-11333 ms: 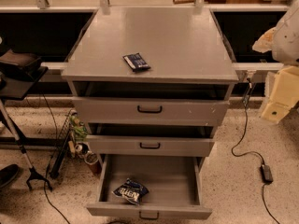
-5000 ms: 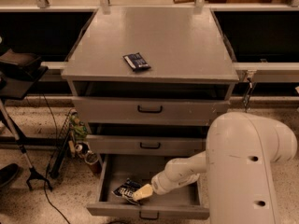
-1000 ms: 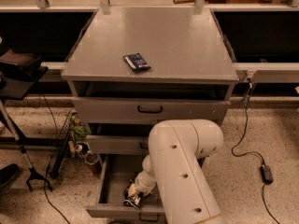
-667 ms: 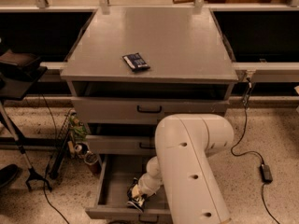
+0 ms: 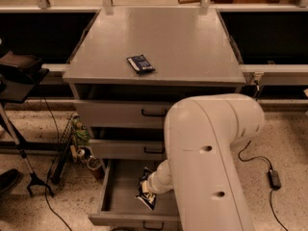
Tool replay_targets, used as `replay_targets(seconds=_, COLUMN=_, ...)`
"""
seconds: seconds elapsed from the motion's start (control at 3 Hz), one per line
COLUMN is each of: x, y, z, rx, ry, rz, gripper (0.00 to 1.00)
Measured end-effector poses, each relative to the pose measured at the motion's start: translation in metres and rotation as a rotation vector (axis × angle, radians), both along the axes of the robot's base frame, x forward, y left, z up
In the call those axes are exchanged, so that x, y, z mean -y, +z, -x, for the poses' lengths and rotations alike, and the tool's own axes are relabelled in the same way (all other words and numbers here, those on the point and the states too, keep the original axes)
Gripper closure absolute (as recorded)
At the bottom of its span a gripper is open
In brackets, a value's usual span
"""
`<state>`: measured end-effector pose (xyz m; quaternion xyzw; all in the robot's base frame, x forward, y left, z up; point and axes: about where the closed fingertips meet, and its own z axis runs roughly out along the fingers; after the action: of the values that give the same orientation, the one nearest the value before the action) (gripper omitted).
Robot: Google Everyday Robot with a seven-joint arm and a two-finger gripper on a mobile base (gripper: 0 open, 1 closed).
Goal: Pick blue chip bag from bottom drawer and place on counter
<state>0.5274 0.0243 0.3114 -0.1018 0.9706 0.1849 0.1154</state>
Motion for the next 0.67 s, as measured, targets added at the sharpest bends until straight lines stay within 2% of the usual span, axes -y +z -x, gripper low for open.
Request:
replay_targets(seconds=0.33, x=0.026, y=0.046, z=0.021, rx=0.034, ry=0.009, rz=0.051, gripper=1.0)
replay_targets(seconds=0.67, x=0.058, y=0.072, z=0.035, rx=0.013, ry=0.034, rz=0.089, gripper=1.0)
